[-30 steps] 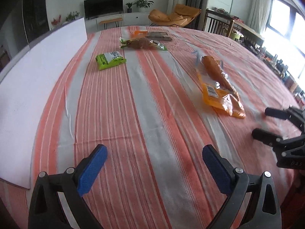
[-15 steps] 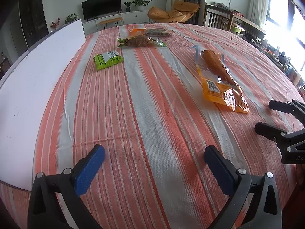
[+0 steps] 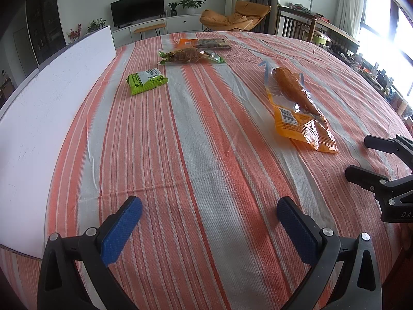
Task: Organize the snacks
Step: 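Move the right tool toward the orange sausage bag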
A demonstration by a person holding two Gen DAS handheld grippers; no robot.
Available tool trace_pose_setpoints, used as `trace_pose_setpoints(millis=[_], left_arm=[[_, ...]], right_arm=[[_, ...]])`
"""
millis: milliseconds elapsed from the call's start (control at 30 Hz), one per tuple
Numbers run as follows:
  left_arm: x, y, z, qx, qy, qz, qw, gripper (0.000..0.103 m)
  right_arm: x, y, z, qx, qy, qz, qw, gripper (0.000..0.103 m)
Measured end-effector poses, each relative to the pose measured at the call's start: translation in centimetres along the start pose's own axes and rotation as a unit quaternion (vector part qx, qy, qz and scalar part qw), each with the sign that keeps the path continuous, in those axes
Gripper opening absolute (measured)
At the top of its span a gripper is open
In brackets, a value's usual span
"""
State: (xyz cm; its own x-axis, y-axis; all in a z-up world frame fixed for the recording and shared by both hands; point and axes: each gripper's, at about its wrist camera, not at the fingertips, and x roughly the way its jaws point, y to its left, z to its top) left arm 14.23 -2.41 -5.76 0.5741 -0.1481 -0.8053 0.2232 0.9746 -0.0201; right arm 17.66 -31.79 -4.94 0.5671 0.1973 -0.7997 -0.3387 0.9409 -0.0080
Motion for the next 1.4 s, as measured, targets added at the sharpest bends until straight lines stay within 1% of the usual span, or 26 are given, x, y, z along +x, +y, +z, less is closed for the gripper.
trace_pose_setpoints(millis=[467, 633, 733, 767, 800, 833, 867, 933, 1033, 1133, 1200, 1267, 1333, 1400], left_arm=[[0.0, 0.0, 0.0, 0.0, 0.0, 0.0, 1.0, 0.103], [0.0, 0.0, 0.0, 0.0, 0.0, 0.0, 1.0, 0.103], [0.0, 0.0, 0.0, 0.0, 0.0, 0.0, 1.0, 0.103], [0.0, 0.0, 0.0, 0.0, 0.0, 0.0, 1.0, 0.103], [0.0, 0.0, 0.0, 0.0, 0.0, 0.0, 1.0, 0.103], [0.0, 0.0, 0.0, 0.0, 0.0, 0.0, 1.0, 0.103], [0.0, 0.0, 0.0, 0.0, 0.0, 0.0, 1.0, 0.103], [0.0, 0.1, 0.0, 0.0, 0.0, 0.0, 1.0, 0.103], [0.0, 0.1, 0.0, 0.0, 0.0, 0.0, 1.0, 0.103], [0.0, 0.1, 0.0, 0.0, 0.0, 0.0, 1.0, 0.103], [0.0, 0.1, 0.0, 0.0, 0.0, 0.0, 1.0, 0.103], [0.0, 0.1, 0.0, 0.0, 0.0, 0.0, 1.0, 0.103], [0.0, 0.1, 0.0, 0.0, 0.0, 0.0, 1.0, 0.103], [0.0, 0.1, 0.0, 0.0, 0.0, 0.0, 1.0, 0.103]], right_arm=[[0.0, 0.0, 0.0, 0.0, 0.0, 0.0, 1.0, 0.093], [0.2, 0.0, 0.3, -0.007, 0.009, 0.007, 1.0, 0.095], [1.1, -0.4, 1.7, -0.014, 0.023, 0.014, 1.0, 0.095], [1.8, -0.8, 2.8, -0.012, 0.032, 0.014, 0.999, 0.095], [2.3, -1.1, 3.4, -0.009, 0.035, 0.013, 0.999, 0.095], [3.3, -1.7, 4.8, 0.002, 0.037, 0.01, 0.999, 0.095], [3.9, -2.3, 5.6, 0.012, 0.035, 0.009, 0.999, 0.095], [5.3, -3.4, 7.4, 0.038, 0.028, -0.008, 0.999, 0.095], [6.1, -4.1, 8.6, 0.06, 0.022, -0.021, 0.998, 0.095], [5.4, -4.2, 8.0, 0.068, 0.03, -0.022, 0.997, 0.094], [4.1, -4.3, 6.5, 0.068, 0.025, -0.012, 0.997, 0.094], [3.2, -4.5, 5.1, 0.059, 0.018, -0.012, 0.998, 0.094], [2.7, -4.4, 3.9, 0.034, 0.014, -0.028, 0.999, 0.094], [2.6, -4.6, 3.6, 0.026, 0.003, -0.019, 0.999, 0.094]])
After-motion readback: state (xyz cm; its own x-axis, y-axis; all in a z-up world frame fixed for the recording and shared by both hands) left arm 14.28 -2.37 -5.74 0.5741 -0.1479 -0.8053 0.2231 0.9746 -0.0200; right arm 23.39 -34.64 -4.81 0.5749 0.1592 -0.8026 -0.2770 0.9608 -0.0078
